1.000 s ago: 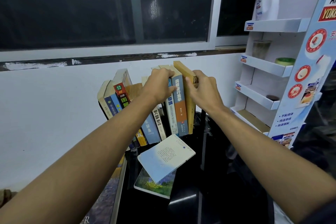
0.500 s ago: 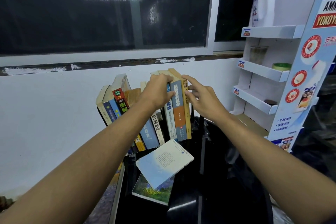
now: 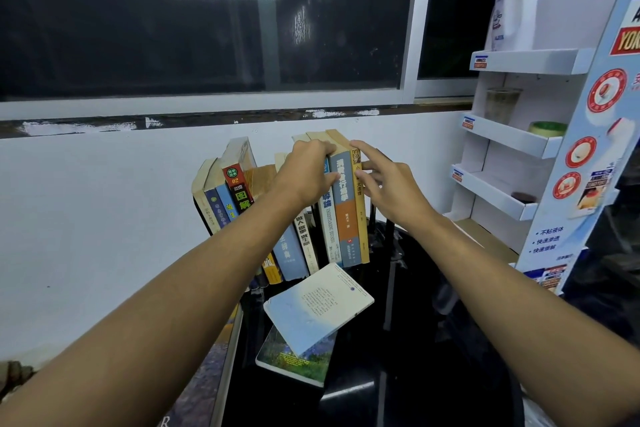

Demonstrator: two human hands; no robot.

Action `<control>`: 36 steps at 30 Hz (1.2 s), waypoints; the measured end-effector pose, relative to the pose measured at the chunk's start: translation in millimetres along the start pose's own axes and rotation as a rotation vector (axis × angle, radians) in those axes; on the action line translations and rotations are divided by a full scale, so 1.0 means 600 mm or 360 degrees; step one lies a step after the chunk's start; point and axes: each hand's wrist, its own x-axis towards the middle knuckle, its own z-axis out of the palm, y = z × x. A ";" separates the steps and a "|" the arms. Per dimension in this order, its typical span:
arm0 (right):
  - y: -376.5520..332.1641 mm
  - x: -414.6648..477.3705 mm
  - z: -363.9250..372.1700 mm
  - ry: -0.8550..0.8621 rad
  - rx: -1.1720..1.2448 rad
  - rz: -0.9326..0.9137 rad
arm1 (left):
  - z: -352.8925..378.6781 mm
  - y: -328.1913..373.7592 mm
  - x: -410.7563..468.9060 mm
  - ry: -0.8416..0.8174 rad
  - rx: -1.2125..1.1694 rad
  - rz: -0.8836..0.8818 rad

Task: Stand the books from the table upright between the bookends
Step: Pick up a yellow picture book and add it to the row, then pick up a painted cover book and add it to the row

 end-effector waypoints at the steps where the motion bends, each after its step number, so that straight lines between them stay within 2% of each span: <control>1: 0.000 0.000 -0.001 -0.0003 -0.0009 0.0000 | -0.001 0.001 -0.001 -0.0004 -0.0001 0.0000; 7: -0.008 0.000 -0.010 -0.0089 -0.0169 -0.0011 | -0.024 0.013 -0.013 -0.0118 0.0029 0.0025; 9: -0.018 -0.005 -0.016 -0.0024 -0.0283 -0.0095 | -0.036 0.018 -0.025 -0.0119 0.0000 0.0042; 12: -0.033 -0.017 -0.018 0.0134 -0.0407 -0.0241 | -0.056 0.026 -0.051 -0.0064 0.0021 0.0088; 17: -0.082 -0.054 0.003 0.0095 -0.0368 -0.0429 | -0.092 0.011 -0.111 0.0064 -0.0028 0.0114; 25: -0.160 -0.122 0.074 -0.0371 -0.0401 -0.0427 | -0.151 -0.067 -0.254 -0.0032 0.0072 -0.0075; 32: -0.203 -0.186 0.144 -0.0864 -0.0403 -0.0218 | -0.182 -0.162 -0.385 -0.0261 0.0150 -0.0392; 36: -0.205 -0.218 0.187 -0.0971 -0.0361 -0.0076 | -0.188 -0.202 -0.442 -0.0405 0.0160 -0.0625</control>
